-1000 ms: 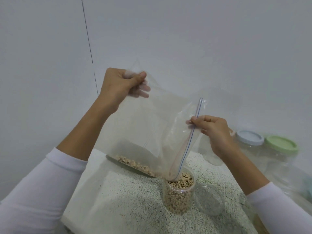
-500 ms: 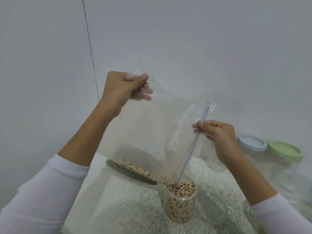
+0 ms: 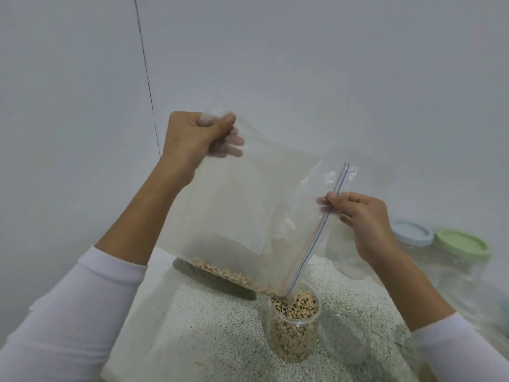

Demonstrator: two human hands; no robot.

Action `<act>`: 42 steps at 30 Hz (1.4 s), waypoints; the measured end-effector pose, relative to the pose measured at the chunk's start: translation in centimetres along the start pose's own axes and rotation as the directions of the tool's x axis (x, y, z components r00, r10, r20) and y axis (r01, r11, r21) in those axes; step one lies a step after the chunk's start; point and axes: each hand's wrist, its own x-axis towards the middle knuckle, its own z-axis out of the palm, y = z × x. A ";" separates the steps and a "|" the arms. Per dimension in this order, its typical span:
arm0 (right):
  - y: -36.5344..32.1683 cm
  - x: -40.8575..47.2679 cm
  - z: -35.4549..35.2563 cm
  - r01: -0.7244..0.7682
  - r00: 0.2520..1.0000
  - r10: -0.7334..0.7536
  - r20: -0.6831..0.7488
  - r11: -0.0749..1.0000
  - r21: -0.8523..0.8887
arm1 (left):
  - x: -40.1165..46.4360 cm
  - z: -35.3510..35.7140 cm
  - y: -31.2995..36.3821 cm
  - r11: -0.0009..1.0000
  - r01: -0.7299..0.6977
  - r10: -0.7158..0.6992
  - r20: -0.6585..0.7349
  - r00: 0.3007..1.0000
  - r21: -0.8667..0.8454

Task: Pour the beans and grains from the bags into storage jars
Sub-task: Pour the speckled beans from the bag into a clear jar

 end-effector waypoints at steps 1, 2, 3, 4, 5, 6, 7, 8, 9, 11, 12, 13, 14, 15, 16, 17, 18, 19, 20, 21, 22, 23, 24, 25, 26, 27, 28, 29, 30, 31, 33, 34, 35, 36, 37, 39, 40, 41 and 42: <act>-0.1 0.1 0.0 0.002 1.000 -0.002 -0.001 1.000 -0.005 | 0.0 0.0 0.0 1.000 0.007 -0.007 0.003 1.000 0.000; -0.1 0.1 0.0 -0.004 1.000 0.004 0.014 1.000 -0.017 | 0.0 0.1 0.0 1.000 0.016 -0.016 0.021 1.000 0.007; -0.1 0.0 0.0 -0.012 0.999 0.013 0.030 1.000 -0.026 | 0.0 0.2 -0.1 1.000 0.021 -0.022 0.037 0.999 0.017; 0.0 -0.1 0.1 -0.017 0.999 0.017 0.034 1.000 -0.025 | -0.1 0.3 0.0 1.000 0.019 -0.020 0.042 0.999 0.021; 0.1 -0.1 0.1 -0.015 1.000 0.015 0.022 1.000 -0.015 | -0.1 0.3 0.1 1.000 0.011 -0.011 0.037 0.999 0.017; 0.1 -0.1 0.1 -0.010 1.000 0.010 0.004 1.000 -0.005 | 0.0 0.3 0.2 1.000 0.003 -0.003 0.031 1.000 0.010; 0.0 0.0 0.1 -0.007 1.000 0.007 -0.004 1.000 0.001 | 0.0 0.3 0.4 1.000 -0.001 0.000 0.032 0.999 0.007; 0.0 0.0 0.1 -0.012 1.000 0.012 0.001 1.000 0.003 | 0.1 0.3 0.5 1.000 0.002 -0.002 0.040 0.999 0.011; 0.0 0.0 0.2 -0.022 1.000 0.022 0.012 1.000 0.003 | 0.1 0.3 0.6 1.000 0.005 -0.006 0.047 0.999 0.016; 0.0 -0.1 0.3 -0.029 1.000 0.029 0.008 0.999 0.017 | 0.2 0.2 0.7 1.000 0.003 -0.003 0.045 0.999 0.019; 0.0 -0.1 0.3 -0.022 1.000 0.022 -0.005 0.999 0.027 | 0.3 0.2 0.8 1.000 0.000 -0.001 0.042 0.999 0.017; 0.0 -0.1 0.3 -0.016 1.000 0.017 -0.015 0.999 0.031 | 0.3 0.2 0.7 1.000 0.001 -0.002 0.045 0.999 0.018; 0.0 0.0 0.3 -0.019 1.000 0.020 -0.014 0.999 0.030 | 0.3 0.2 0.7 1.000 0.008 -0.009 0.052 0.999 0.022; 0.0 0.0 0.3 -0.027 1.000 0.027 -0.008 0.999 0.026 | 0.2 0.2 0.6 1.000 0.014 -0.016 0.056 0.998 0.025; 0.1 -0.1 0.3 -0.033 0.999 0.033 -0.005 0.999 0.023 | 0.2 0.2 0.6 1.000 0.019 -0.020 0.054 0.998 0.022; 0.2 -0.1 0.3 -0.033 0.999 0.033 -0.012 0.999 0.024 | 0.2 0.2 0.5 1.000 0.019 -0.020 0.045 0.999 0.015; 0.2 0.0 0.3 -0.027 0.999 0.028 -0.025 0.999 0.027 | 0.2 0.2 0.5 1.000 0.016 -0.017 0.036 0.999 0.009; 0.3 0.0 0.3 -0.021 0.999 0.022 -0.033 0.999 0.027 | 0.3 0.1 0.4 1.000 0.015 -0.015 0.031 0.999 0.008; 0.4 0.0 0.3 -0.020 0.999 0.021 -0.030 1.000 0.023 | 0.2 0.1 0.4 1.000 0.015 -0.016 0.034 0.999 0.018; 0.4 0.0 0.4 -0.028 0.999 0.028 -0.018 0.999 0.019 | 0.2 0.0 0.3 0.999 0.016 -0.017 0.037 0.999 0.033; 0.5 0.0 0.4 -0.039 0.999 0.040 -0.008 0.999 0.018 | 0.1 0.0 0.2 0.999 0.016 -0.018 0.038 0.999 0.046; 0.5 0.0 0.4 -0.044 0.999 0.044 -0.012 0.999 0.022 | 0.1 0.0 0.2 0.999 0.011 -0.013 0.035 0.999 0.051; 0.6 0.1 0.3 -0.035 0.999 0.036 -0.028 0.999 0.031 | 0.1 -0.1 0.3 0.999 0.004 -0.005 0.027 1.000 0.045; 0.6 0.1 0.2 -0.020 0.999 0.022 -0.045 0.999 0.040 | 0.1 -0.2 0.3 0.999 -0.003 0.002 0.017 1.000 0.036; 0.6 0.2 0.2 -0.010 0.999 0.012 -0.049 0.999 0.044 | 0.2 -0.3 0.4 1.000 -0.006 0.005 0.010 1.000 0.030; 0.6 0.2 0.3 -0.013 0.999 0.015 -0.036 0.999 0.041 | 0.2 -0.4 0.4 0.999 -0.002 0.002 0.009 1.000 0.032; 0.6 0.2 0.4 -0.022 1.000 0.023 -0.017 0.999 0.035 | 0.3 -0.4 0.4 0.999 0.003 -0.003 0.013 1.000 0.036; 0.6 0.1 0.4 -0.030 1.000 0.031 -0.004 0.999 0.029 | 0.3 -0.4 0.3 0.999 0.008 -0.009 0.016 1.000 0.038; 0.6 0.1 0.5 -0.031 1.000 0.031 -0.004 0.999 0.029 | 0.2 -0.4 0.2 0.999 0.012 -0.013 0.014 1.000 0.035; 0.6 0.2 0.5 -0.019 1.000 0.020 -0.014 0.999 0.032 | 0.2 -0.4 0.2 1.000 0.012 -0.012 0.009 1.000 0.029; 0.4 0.3 0.5 0.002 1.000 -0.001 -0.017 0.999 0.033 | 0.2 -0.4 0.2 1.000 0.012 -0.013 0.008 1.000 0.022; 0.3 0.3 0.6 -0.001 1.000 0.002 -0.004 1.000 0.029 | 0.2 -0.5 0.2 1.000 0.015 -0.015 0.011 1.000 0.023; 0.3 0.3 0.6 -0.009 1.000 0.008 0.008 1.000 0.026 | 0.3 -0.5 0.2 1.000 0.016 -0.016 0.011 1.000 0.023; 0.3 0.3 0.7 -0.011 1.000 0.011 0.006 1.000 0.027 | 0.3 -0.6 0.2 1.000 0.015 -0.015 0.008 1.000 0.019; 0.4 0.4 0.7 -0.006 1.000 0.006 -0.005 0.999 0.032 | 0.3 -0.6 0.2 1.000 0.010 -0.010 0.003 1.000 0.014; 0.4 0.5 0.6 0.004 1.000 -0.004 -0.012 0.999 0.034 | 0.4 -0.6 0.2 1.000 0.008 -0.008 0.000 1.000 0.013; 0.3 0.5 0.7 0.001 1.000 -0.001 0.000 1.000 0.030 | 0.4 -0.6 0.1 1.000 0.012 -0.012 0.006 1.000 0.016; 0.3 0.4 0.7 -0.007 1.000 0.007 0.011 1.000 0.028 | 0.4 -0.6 0.1 1.000 0.016 -0.017 0.012 1.000 0.019; 0.3 0.4 0.7 -0.011 1.000 0.011 0.012 0.999 0.033 | 0.4 -0.6 0.1 1.000 0.018 -0.018 0.013 1.000 0.016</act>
